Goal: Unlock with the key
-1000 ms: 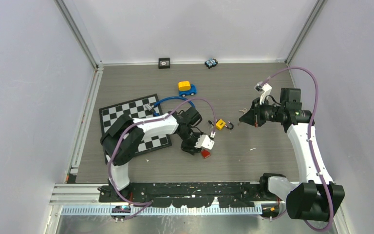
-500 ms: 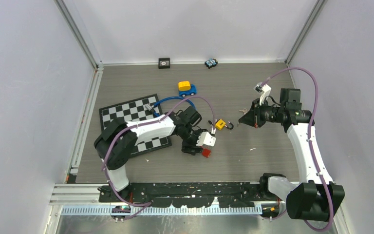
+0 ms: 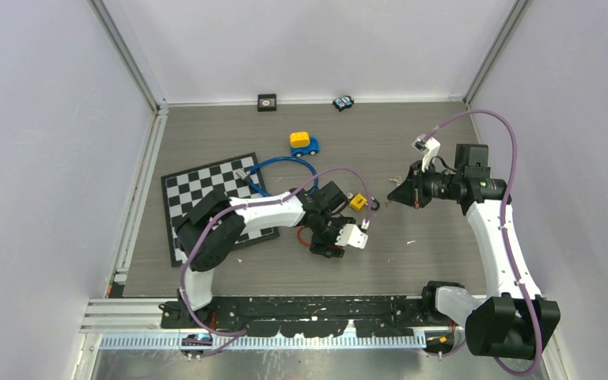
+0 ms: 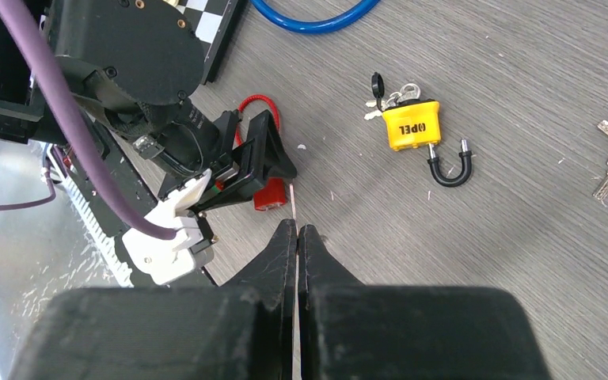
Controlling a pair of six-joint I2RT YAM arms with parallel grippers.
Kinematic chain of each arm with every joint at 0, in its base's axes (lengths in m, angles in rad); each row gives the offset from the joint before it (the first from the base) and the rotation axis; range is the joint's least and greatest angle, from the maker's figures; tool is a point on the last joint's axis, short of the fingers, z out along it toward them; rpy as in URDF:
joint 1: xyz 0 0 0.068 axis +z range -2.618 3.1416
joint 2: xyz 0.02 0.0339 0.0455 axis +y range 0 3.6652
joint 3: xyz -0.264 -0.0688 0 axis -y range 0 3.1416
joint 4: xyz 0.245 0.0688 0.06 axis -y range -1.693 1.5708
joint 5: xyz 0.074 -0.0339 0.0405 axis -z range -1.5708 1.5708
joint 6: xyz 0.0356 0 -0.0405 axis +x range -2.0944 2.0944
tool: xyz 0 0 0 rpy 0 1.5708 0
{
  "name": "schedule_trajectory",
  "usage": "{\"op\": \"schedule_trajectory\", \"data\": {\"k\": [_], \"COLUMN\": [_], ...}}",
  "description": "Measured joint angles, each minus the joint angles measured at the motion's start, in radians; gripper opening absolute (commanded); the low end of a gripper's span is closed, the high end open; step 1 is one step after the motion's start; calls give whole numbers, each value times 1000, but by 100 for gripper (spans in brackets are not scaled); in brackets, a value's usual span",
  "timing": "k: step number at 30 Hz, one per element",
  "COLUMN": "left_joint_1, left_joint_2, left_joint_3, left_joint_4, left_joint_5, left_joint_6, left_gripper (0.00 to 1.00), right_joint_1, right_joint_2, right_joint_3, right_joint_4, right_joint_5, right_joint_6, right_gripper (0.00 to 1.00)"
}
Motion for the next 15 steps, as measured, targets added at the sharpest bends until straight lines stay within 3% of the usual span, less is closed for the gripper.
{"op": "schedule_trajectory", "data": {"k": [5, 12, 15], "left_joint_1": [-2, -8, -9], "left_joint_2": [1, -2, -10], "left_joint_3": [1, -22, -39], "left_joint_4": [9, 72, 95], "left_joint_5": [-3, 13, 21], "left_joint_6": [3, -4, -4], "left_gripper": [54, 55, 43], "right_joint_1": [0, 0, 0], "right_joint_2": [0, 0, 0], "right_joint_3": [0, 0, 0], "right_joint_4": [-3, -4, -4], "right_joint_5": [-2, -2, -1], "right_joint_6": [-2, -3, -3], "right_gripper": [1, 1, 0]}}
